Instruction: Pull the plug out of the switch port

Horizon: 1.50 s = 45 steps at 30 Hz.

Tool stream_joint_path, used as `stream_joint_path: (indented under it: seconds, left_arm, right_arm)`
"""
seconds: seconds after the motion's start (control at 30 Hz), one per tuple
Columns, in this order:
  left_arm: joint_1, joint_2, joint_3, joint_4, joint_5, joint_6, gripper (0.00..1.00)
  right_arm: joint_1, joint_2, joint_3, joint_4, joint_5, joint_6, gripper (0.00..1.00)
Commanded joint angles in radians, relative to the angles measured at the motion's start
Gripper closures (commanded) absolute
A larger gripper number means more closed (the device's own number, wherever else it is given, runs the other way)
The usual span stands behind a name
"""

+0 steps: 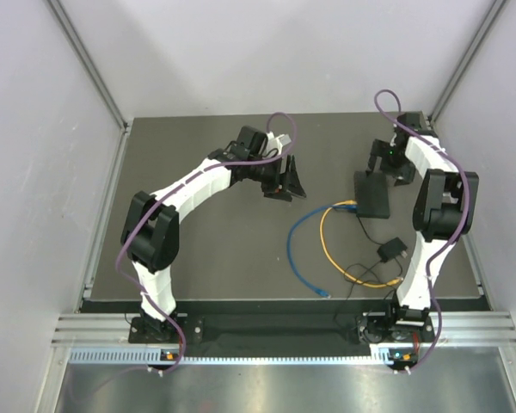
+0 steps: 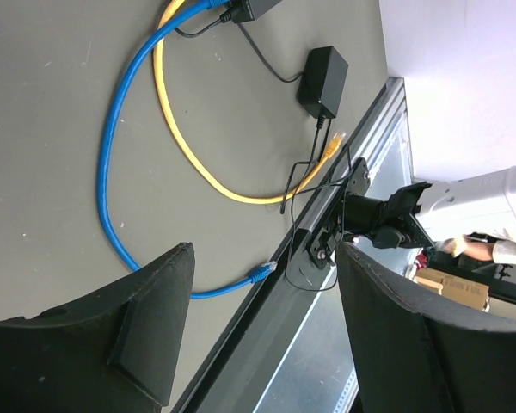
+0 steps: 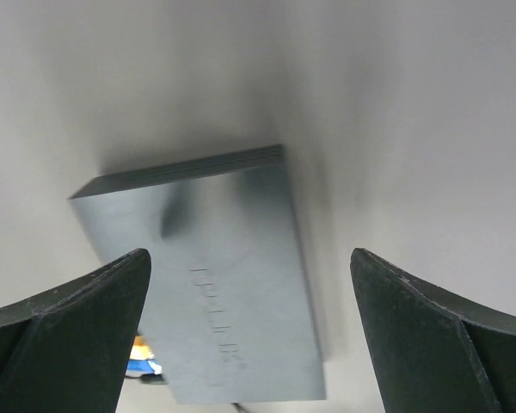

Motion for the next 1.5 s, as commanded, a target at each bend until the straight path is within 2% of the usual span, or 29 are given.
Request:
stream_joint_path:
  seconds: [0.0,0.1,0.47,0.67,0.8,0.97,1.17,1.27,1.3,1.47]
  left_arm:
    - [0.003,-0.011,0.020,0.044,0.028,0.015,0.28]
    - [0.005,-0.008,0.016,0.033,0.033,0.021,0.29]
    - [0.012,-0.020,-0.027,0.033,0.039,0.021,0.29]
    - [0.014,-0.012,-0.045,0.062,0.048,0.004,0.29]
    - [0.014,0.000,-0.059,0.100,0.051,-0.028,0.29]
    - [-0.002,0.040,-0.103,0.250,0.079,-0.129,0.34]
    - [-0.017,0.106,-0.112,0.371,0.111,-0.206,0.41]
    - [-0.020,0.145,-0.112,0.424,0.132,-0.252,0.43]
    - [-0.020,0.164,-0.117,0.489,0.141,-0.267,0.45]
    - [-0.029,0.213,-0.158,0.701,0.155,-0.394,0.55]
  right_arm:
    - [-0.002,-0.018,0.026,-0.017,0.041,-0.031,0.00]
    - [-0.003,0.005,0.030,-0.008,0.026,-0.055,0.00]
    - [0.044,0.011,-0.023,0.086,-0.230,-0.098,0.00]
    - [0.156,0.001,-0.043,0.077,-0.275,-0.155,0.01]
    - [0.210,-0.025,-0.080,0.084,-0.291,-0.102,0.01]
    - [0.184,-0.111,-0.143,0.103,-0.221,0.033,0.00]
    - [0.182,-0.191,-0.094,-0.047,-0.101,0.010,0.00]
    - [0.202,-0.263,-0.141,-0.072,-0.136,0.033,0.01]
    - [0.204,-0.284,-0.163,-0.066,-0.152,0.044,0.01]
    - [0.204,-0.395,-0.330,0.046,-0.340,0.141,0.14]
